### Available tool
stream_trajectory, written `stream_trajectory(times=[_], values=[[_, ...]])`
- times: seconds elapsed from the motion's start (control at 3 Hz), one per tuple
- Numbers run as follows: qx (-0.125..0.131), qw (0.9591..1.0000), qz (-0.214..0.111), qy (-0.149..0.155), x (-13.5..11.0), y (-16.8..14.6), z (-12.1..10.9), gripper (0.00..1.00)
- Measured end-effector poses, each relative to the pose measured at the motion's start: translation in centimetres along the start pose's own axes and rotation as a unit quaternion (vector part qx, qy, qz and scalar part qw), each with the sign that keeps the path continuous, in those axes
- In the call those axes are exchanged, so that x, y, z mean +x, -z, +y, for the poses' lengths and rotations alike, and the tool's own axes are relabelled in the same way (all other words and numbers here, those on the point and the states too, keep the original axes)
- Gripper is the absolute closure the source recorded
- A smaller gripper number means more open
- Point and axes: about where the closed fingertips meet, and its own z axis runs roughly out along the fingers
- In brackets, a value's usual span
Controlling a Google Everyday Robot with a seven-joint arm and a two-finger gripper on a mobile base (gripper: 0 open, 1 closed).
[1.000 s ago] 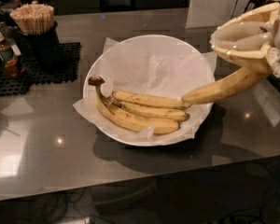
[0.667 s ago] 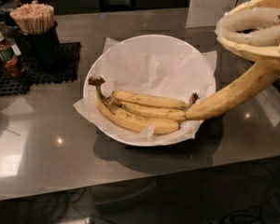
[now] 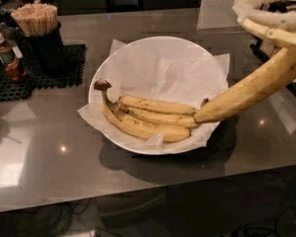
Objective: Pick banana from white bowl
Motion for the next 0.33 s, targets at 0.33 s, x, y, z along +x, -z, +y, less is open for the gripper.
stream_trajectory(times=[0.33], values=[[-0.017, 0.9978, -0.061, 0.020, -1.35, -0.45, 0.06, 1.00]])
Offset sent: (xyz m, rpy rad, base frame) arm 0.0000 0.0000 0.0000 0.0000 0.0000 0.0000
